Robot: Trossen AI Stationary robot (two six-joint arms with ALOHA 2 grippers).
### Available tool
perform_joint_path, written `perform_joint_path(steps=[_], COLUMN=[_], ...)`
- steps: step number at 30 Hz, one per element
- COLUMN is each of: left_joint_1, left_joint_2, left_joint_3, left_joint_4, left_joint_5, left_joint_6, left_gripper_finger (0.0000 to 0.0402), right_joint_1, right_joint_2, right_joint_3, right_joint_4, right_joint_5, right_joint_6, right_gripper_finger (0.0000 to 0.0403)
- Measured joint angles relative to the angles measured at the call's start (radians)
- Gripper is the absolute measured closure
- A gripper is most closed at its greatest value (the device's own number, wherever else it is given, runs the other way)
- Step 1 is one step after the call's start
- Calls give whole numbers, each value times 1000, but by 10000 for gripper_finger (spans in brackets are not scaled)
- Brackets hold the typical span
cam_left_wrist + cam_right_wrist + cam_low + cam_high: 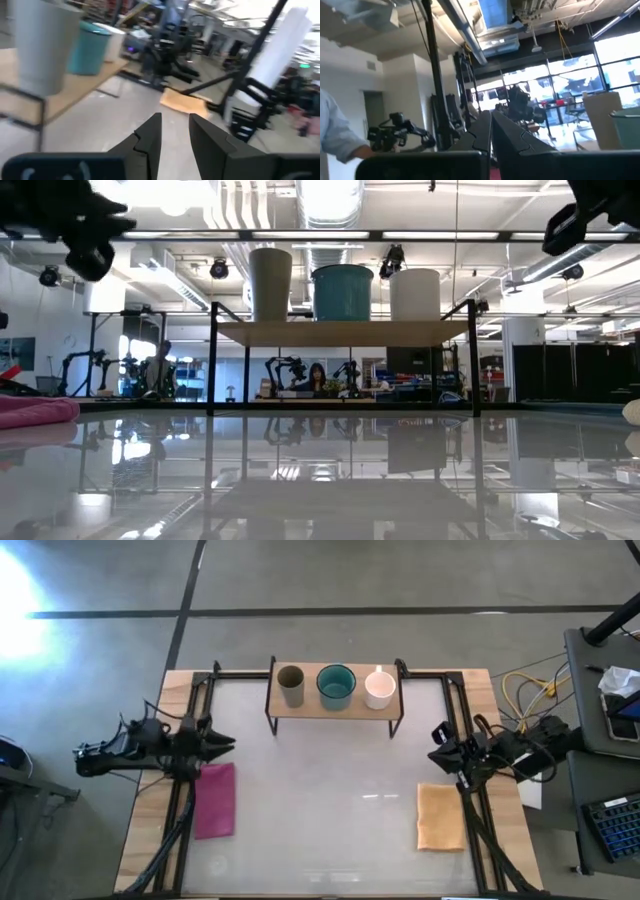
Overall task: Stack small to large cups/mugs on shelf
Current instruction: Return to Home Position
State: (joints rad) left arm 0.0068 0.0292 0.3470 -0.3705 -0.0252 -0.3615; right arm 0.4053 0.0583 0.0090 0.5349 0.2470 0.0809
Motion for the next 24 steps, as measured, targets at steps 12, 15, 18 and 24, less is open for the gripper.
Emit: perform_joint_path(steps=[12, 15, 18, 24], left_joint_1=[0, 0, 0, 0], left_joint_2=[7, 2, 0, 27], left_joint_3=[-99, -120, -133, -161], left_joint_4=[-203, -257, -247, -247], left_joint_5=[-468, -470, -455, -443], left_joint_6=[-483, -494, -499, -302], left_gripper_finger=[317, 317, 317, 317], right_joint_1=[0, 0, 0, 0], right_joint_2=[-58, -58, -58, -47], right_joint_3=[0, 0, 3, 26], right_joint_4=[-216, -267, -337, -554], right_joint_5=[31, -3, 4, 66], right_joint_6=[118, 130, 161, 257], right_gripper_finger=[394, 394, 394, 394])
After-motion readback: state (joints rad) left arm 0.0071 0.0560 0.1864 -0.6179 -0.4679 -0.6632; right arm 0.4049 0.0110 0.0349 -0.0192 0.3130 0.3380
